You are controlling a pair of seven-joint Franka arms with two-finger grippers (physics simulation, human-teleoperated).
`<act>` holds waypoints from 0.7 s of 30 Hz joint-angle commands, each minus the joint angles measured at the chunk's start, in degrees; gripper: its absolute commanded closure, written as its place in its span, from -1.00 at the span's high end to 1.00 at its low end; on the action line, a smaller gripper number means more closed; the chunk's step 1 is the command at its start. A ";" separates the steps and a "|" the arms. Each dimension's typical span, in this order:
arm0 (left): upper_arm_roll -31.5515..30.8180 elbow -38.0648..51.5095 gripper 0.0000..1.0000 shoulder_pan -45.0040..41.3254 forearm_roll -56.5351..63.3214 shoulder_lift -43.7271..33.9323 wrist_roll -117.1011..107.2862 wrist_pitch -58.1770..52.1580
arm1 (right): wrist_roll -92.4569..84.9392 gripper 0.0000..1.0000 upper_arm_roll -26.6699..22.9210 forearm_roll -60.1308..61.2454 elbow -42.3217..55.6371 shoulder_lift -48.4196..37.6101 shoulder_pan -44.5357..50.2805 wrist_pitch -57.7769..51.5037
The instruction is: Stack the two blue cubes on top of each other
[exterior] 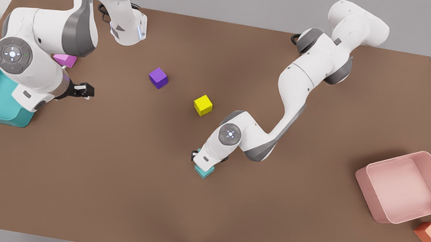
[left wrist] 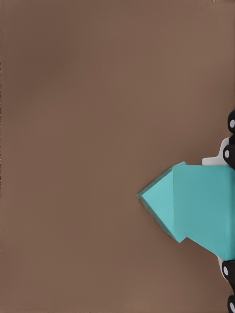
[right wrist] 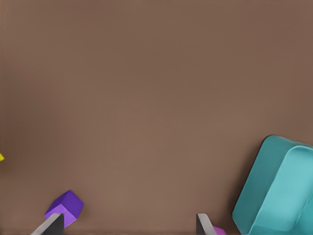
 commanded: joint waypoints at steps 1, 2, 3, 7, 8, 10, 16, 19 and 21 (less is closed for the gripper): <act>0.01 -0.08 0.93 0.04 -0.69 -0.10 -8.68 0.51 | -0.97 1.00 0.01 0.15 0.03 0.10 0.12 -0.10; 0.01 -0.08 1.00 0.04 -0.69 -0.10 -8.68 0.42 | -0.97 1.00 0.18 0.15 0.29 0.63 0.21 -0.10; 0.01 -0.08 1.00 0.13 -0.69 -0.10 -8.68 0.42 | -0.97 1.00 0.36 0.24 0.38 0.72 0.21 -0.10; 0.01 -0.17 1.00 0.21 -0.69 -0.01 -8.68 0.42 | -0.97 1.00 0.45 0.33 0.38 0.81 0.21 -0.01; -0.08 -0.26 1.00 0.21 -0.69 -0.01 -8.68 0.42 | -0.97 1.00 0.45 0.24 0.38 0.81 0.56 -0.01; -0.08 -0.35 1.00 0.21 -0.69 0.43 -8.60 0.42 | -0.97 1.00 0.45 0.33 0.38 0.89 0.65 -0.01; -0.08 -0.26 1.00 0.39 -0.69 1.04 -8.59 0.33 | -0.88 1.00 0.45 0.33 0.38 1.60 1.79 -0.10; -0.08 -0.17 1.00 0.65 -0.69 0.87 -8.59 -0.02 | -0.88 1.00 0.44 0.24 0.38 1.60 1.79 -0.10; -0.17 -0.17 1.00 0.83 -0.69 0.69 -8.59 -0.19 | -0.88 1.00 0.45 0.33 0.38 1.60 1.79 -0.10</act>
